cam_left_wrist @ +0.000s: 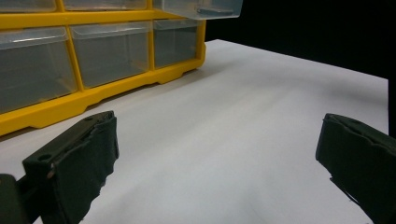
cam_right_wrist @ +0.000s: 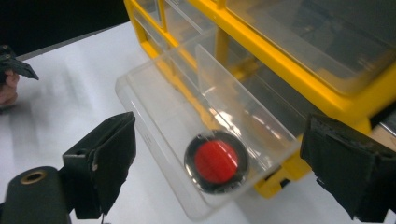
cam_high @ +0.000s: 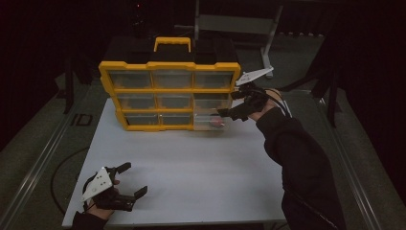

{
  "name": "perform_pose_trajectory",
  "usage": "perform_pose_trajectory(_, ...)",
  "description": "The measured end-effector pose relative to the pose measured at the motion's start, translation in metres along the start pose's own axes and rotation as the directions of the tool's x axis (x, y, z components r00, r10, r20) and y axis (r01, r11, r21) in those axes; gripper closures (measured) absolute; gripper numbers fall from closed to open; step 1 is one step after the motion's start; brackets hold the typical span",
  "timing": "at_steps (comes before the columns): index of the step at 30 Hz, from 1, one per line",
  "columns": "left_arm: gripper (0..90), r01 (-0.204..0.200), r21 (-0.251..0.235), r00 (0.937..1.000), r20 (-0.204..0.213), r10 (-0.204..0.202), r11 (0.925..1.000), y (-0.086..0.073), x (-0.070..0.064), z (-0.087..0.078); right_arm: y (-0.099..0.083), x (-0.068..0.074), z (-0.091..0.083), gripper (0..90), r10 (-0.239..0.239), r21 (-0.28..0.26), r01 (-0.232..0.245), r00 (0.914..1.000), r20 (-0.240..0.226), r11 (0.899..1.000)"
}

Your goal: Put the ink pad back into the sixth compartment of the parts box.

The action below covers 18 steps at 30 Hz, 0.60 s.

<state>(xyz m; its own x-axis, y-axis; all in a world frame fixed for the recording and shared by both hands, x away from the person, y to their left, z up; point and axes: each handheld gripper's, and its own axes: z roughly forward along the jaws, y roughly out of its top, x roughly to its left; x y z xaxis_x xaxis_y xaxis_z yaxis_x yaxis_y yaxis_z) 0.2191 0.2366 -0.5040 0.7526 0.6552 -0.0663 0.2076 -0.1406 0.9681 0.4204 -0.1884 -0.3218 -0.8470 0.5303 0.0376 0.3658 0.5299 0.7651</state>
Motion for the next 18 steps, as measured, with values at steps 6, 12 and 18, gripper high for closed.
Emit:
perform_pose_trajectory(6, 0.0, 0.003, 0.002, 1.0, 0.002, -0.003, 1.0, 0.0, 0.0, 0.0, -0.011, -0.003, -0.012, 10.7, 0.015, -0.016, -0.014, 0.9997, 0.022, 1.0)
perform_pose_trajectory(12, 0.0, 0.003, 0.002, 1.0, 0.003, -0.003, 1.0, 0.0, 0.0, 0.001, -0.026, -0.004, -0.018, 10.7, 0.023, -0.025, -0.023, 0.9993, 0.029, 0.999)
perform_pose_trajectory(18, 0.0, 0.003, 0.002, 1.0, 0.004, -0.003, 1.0, 0.0, 0.0, 0.001, -0.043, -0.004, -0.018, 10.7, 0.035, -0.025, -0.034, 0.9991, 0.026, 0.999)
